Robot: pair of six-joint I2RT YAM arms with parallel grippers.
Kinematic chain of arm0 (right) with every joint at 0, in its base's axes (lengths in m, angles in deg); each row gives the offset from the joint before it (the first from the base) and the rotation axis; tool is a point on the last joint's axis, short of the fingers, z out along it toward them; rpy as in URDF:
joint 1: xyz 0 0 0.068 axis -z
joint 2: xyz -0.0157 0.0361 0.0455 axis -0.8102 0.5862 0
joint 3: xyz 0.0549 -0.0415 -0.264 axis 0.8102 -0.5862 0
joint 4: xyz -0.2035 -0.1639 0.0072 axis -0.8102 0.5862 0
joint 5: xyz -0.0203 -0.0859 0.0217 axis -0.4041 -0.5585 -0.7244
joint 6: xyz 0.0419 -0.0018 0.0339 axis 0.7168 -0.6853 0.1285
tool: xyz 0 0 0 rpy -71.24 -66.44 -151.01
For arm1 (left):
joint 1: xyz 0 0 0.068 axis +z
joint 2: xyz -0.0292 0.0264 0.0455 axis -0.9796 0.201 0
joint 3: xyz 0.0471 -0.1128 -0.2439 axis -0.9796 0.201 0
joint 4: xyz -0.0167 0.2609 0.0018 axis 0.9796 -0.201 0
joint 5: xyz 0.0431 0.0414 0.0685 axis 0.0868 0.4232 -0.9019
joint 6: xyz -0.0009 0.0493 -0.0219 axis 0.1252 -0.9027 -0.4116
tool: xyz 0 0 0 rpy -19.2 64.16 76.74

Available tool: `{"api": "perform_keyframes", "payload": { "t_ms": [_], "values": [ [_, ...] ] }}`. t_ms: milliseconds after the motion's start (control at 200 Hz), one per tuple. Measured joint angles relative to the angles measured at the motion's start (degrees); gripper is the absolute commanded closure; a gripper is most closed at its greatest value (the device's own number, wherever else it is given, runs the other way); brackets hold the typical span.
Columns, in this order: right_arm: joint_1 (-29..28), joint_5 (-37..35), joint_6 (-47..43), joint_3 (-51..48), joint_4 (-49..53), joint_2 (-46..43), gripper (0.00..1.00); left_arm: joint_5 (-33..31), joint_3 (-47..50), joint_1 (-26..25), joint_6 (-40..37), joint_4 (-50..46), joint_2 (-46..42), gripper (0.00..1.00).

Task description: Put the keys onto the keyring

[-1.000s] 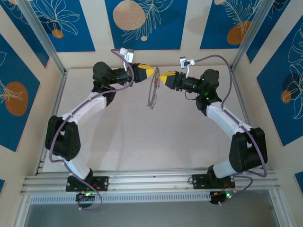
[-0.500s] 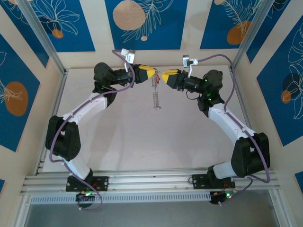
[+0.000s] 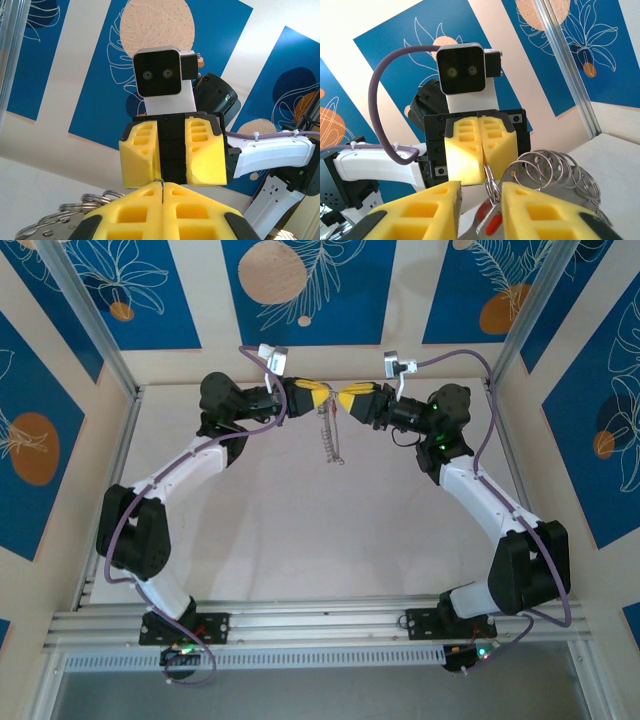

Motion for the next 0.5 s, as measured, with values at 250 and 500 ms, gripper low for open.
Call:
{"api": "perform_keyframes", "payload": {
  "t_ms": [250,500],
  "values": [
    [0.0,0.4,-0.5,0.1,0.4,0.7,0.97,0.0,0.0,0.0,0.0,-0.4,0.0,1.0],
    [0.0,0.6,-0.7,-0.9,0.4,0.8,1.0,-0.2,0.0,0.0,0.0,-0.4,0.0,1.0]
  ]
}}
